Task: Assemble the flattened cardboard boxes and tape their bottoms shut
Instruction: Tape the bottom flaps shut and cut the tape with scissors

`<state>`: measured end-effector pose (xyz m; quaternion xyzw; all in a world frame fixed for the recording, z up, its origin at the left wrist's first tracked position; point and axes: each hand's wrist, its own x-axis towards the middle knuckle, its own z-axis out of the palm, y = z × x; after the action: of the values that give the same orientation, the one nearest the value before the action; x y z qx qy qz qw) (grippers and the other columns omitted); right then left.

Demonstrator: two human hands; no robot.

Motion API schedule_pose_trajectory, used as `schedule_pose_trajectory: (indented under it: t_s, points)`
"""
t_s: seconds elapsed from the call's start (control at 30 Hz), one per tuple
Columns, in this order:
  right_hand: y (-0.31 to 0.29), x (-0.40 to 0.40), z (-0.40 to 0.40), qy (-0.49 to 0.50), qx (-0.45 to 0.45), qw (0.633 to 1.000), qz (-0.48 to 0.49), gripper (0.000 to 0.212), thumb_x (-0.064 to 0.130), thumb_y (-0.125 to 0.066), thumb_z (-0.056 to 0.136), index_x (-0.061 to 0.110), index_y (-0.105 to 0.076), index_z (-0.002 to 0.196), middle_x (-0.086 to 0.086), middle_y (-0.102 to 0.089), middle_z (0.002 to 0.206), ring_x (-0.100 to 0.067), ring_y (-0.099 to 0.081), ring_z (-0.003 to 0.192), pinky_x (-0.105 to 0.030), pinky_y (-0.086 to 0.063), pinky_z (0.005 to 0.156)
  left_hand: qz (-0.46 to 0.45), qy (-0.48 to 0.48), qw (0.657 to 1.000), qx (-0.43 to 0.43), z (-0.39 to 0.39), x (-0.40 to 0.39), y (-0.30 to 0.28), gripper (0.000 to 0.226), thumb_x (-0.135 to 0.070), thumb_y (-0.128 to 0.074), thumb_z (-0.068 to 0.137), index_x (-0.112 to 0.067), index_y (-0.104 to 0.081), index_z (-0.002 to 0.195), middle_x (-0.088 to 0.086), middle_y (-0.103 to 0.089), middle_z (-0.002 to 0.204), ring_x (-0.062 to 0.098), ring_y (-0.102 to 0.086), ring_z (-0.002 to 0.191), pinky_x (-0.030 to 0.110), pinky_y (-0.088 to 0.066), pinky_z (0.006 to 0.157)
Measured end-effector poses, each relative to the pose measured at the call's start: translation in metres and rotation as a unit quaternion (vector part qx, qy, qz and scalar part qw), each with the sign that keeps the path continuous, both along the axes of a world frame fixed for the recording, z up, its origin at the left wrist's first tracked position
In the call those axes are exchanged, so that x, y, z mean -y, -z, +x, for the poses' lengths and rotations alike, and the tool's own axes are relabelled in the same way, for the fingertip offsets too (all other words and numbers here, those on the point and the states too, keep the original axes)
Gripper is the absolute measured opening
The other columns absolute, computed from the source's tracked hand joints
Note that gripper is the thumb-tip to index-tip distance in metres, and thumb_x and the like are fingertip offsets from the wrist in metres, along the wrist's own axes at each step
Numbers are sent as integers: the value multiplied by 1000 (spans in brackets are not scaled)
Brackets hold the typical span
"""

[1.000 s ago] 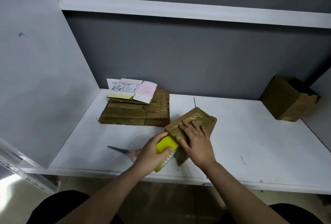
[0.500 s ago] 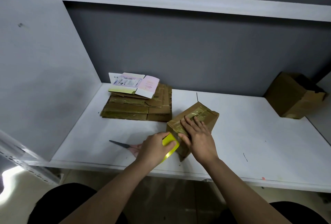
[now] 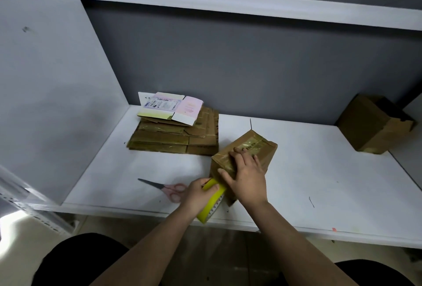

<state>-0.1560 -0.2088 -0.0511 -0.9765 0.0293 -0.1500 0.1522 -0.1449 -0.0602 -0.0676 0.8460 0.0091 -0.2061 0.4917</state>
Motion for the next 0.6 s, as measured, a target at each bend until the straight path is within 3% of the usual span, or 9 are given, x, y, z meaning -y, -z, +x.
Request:
schedule_pose_trajectory:
  t_s: [0.1,0.23,0.6]
  points:
    - [7,-7,2,26,36,999,-5,52,51,-41,89,15,-65,117,-7,-64,122,-29,-56,122,-46,-36,107,-19,-9,1000,9,-2,-1,2,36,-36,-59,92,-19,-59,123,-3,-61,103,15,-59,92,26,-48,83]
    - [13,-11,3,34,73,997,-11,46,43,-43,90,15,-69,113,-7,-67,118,-32,-60,116,-47,-44,101,-36,-18,999,16,-1,-1,2,35,-35,-57,92,-19,-59,123,-3,-61,100,15,-59,92,27,-48,83]
    - [22,5,1,-13,78,994,-81,54,50,-38,92,16,-61,127,-7,-59,133,-29,-53,126,-45,-45,103,-94,-51,994,5,-4,-3,10,35,-33,-64,88,-17,-60,119,1,-63,106,19,-62,95,35,-54,87]
